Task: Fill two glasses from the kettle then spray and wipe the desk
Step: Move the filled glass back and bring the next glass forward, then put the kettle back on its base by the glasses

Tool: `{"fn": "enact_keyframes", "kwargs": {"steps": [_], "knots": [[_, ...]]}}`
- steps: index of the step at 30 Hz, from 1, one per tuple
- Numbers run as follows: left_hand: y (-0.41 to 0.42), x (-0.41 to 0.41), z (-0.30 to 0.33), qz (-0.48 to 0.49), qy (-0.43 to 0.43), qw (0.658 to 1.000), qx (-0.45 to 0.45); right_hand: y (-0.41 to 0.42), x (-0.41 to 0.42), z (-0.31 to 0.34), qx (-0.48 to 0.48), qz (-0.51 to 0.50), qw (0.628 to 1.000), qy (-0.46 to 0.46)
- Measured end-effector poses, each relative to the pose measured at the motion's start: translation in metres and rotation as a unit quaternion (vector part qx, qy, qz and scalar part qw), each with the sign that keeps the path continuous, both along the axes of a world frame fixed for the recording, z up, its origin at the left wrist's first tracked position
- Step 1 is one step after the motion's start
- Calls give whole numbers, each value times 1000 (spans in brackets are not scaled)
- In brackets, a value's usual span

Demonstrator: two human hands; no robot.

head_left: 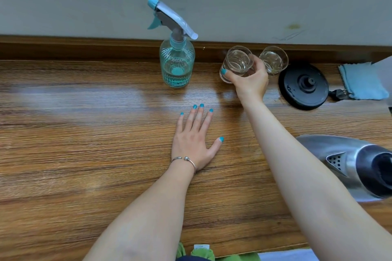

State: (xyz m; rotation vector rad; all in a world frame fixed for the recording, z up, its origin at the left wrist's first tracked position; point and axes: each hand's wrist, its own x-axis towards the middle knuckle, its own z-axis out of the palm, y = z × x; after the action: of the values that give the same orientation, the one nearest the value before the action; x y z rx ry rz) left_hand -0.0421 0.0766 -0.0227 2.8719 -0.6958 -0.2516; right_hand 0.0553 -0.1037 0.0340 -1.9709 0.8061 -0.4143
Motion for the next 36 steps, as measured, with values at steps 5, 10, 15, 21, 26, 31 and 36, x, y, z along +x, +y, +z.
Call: {"fn": "enact_keyframes", "kwargs": {"steps": [5,10,15,21,26,31,36], "knots": [[-1,0,-1,1,-7,1000,1,4,-4,-3,22,7,1000,-4],[-1,0,-2,4,-9,1000,-1,13,-28,-10,26,8,1000,11],[-1,1,-5,1,-14,1000,2,26,-83,-13,15,31,999,28],[-1,2,-5,0,-10,1000,9,46,-177,10,19,30,999,10],[0,0,-3,-4,-11,999,38,37,-266,46,-31,45,998,-23],[-29,-37,14,90,53,995,2,-10,-317,100,-154,42,985,-63],[-81,-110,23,63,79,993,-66,-91,-331,142,-291,65,951,-75]]}}
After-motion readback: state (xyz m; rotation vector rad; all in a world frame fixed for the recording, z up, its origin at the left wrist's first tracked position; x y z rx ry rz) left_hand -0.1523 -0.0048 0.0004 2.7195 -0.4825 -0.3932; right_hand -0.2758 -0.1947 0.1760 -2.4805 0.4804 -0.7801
